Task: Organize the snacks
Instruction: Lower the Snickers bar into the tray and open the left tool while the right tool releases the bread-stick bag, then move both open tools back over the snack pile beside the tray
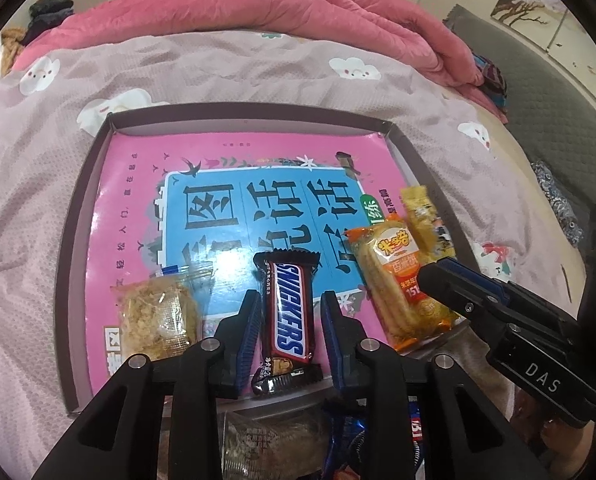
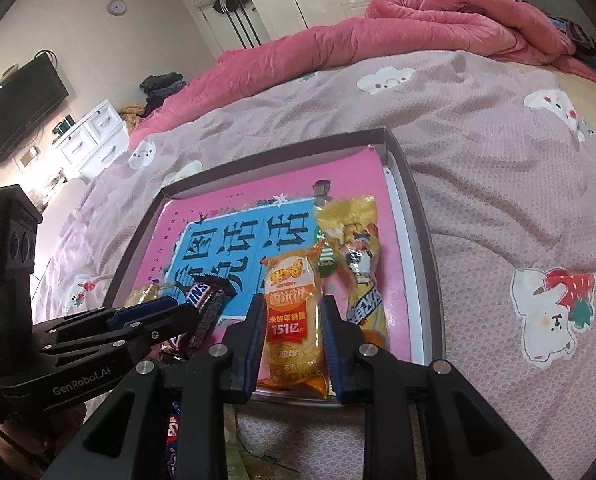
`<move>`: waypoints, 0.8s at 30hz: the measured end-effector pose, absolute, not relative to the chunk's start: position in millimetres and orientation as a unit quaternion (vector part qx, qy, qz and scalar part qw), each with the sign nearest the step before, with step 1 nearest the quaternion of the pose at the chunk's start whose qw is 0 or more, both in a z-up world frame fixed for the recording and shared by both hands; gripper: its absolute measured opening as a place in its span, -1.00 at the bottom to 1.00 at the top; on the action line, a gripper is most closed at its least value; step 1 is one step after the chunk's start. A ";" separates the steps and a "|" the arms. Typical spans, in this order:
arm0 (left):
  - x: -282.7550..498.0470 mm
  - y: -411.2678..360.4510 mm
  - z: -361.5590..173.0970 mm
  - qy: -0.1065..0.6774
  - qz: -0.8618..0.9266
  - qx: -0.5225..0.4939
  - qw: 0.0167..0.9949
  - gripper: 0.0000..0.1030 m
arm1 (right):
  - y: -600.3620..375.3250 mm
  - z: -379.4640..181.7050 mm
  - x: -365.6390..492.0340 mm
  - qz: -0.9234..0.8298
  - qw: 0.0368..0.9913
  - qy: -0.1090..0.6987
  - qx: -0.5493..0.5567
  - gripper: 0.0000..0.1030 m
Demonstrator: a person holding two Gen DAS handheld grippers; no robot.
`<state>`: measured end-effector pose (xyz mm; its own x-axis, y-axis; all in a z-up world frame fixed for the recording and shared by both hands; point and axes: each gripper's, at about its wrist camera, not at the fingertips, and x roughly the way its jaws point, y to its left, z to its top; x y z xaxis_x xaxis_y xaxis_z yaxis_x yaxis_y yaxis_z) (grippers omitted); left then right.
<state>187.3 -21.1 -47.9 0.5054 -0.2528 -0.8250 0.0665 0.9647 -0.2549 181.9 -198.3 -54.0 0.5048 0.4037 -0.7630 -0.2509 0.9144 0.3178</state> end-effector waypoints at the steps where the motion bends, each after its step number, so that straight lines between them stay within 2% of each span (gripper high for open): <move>1: 186.8 -20.9 -46.5 0.488 -0.090 -0.094 0.863 -0.27 | -197.8 -52.7 181.2 0.192 0.865 0.457 0.082 -0.47; 7: 183.3 -17.5 -40.1 0.484 -0.085 -0.093 0.866 -0.13 | -193.1 -45.4 176.9 0.200 0.872 0.442 0.072 -0.45; 11: 180.1 -15.2 -35.7 0.481 -0.079 -0.092 0.868 -0.01 | -192.0 -40.0 173.8 0.207 0.876 0.431 0.072 -0.31; 16: 177.0 -12.1 -30.4 0.479 -0.076 -0.092 0.869 0.01 | -189.8 -34.8 170.4 0.211 0.880 0.420 0.067 -0.17; 20: 173.9 -8.2 -24.9 0.474 -0.073 -0.096 0.872 0.24 | -189.5 -31.9 168.0 0.213 0.883 0.413 0.064 -0.12; 24: 170.0 -1.4 -16.3 0.469 -0.068 -0.102 0.875 0.25 | -189.0 -26.5 164.9 0.217 0.886 0.404 0.065 -0.11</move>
